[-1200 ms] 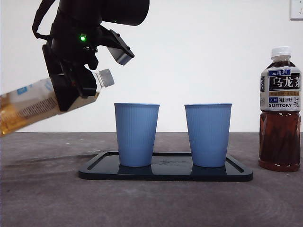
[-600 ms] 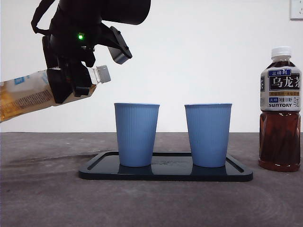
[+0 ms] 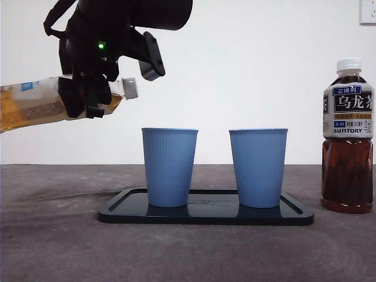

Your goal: Pour the drink into the cup

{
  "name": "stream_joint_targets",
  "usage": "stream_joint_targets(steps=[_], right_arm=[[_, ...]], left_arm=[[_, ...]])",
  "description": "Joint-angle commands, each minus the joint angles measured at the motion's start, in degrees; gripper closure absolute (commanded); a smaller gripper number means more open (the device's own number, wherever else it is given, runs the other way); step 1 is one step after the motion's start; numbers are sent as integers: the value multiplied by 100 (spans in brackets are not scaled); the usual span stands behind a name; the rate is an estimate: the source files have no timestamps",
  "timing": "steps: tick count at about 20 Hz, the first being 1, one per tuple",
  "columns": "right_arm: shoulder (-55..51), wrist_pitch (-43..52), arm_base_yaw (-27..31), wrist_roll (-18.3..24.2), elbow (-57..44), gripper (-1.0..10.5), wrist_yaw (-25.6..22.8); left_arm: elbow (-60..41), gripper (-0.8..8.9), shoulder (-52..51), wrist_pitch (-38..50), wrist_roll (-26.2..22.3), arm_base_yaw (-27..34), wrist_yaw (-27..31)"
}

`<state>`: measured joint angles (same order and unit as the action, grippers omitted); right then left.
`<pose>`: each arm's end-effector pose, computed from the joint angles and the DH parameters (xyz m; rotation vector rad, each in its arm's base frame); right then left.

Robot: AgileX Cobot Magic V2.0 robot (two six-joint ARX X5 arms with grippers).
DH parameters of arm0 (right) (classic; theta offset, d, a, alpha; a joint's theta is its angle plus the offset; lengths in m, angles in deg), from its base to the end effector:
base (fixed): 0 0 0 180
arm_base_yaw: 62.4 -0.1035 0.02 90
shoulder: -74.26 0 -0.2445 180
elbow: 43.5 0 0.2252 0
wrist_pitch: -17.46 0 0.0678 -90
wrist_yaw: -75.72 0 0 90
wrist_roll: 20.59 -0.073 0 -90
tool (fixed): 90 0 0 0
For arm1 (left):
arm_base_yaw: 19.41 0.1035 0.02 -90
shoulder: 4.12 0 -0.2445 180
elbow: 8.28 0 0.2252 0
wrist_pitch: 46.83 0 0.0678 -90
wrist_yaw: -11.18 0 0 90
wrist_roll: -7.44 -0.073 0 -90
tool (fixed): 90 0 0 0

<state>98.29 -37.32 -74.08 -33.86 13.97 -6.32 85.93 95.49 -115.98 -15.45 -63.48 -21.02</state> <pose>0.1107 0.0332 0.2762 0.2145 0.4115 0.2939 0.2682 -0.1736 0.2205 1.3861 0.8818 0.0392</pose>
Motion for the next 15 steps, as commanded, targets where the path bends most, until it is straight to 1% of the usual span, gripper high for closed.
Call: stream_joint_targets(steps=[1, 5, 7, 11, 15], right_arm=[[17, 74, -24, 68, 74, 554, 17], [17, 74, -24, 68, 74, 554, 20], [17, 74, -24, 68, 74, 554, 20], [17, 74, -24, 66, 74, 554, 22], [17, 72, -26, 66, 74, 554, 122]], left_arm=[[199, 757, 83, 175, -374, -149, 278], [199, 760, 94, 396, -599, -284, 455], [201, 781, 116, 455, -686, -332, 575], [201, 794, 197, 450, -767, -358, 752], [201, 796, 332, 448, -815, -372, 848]])
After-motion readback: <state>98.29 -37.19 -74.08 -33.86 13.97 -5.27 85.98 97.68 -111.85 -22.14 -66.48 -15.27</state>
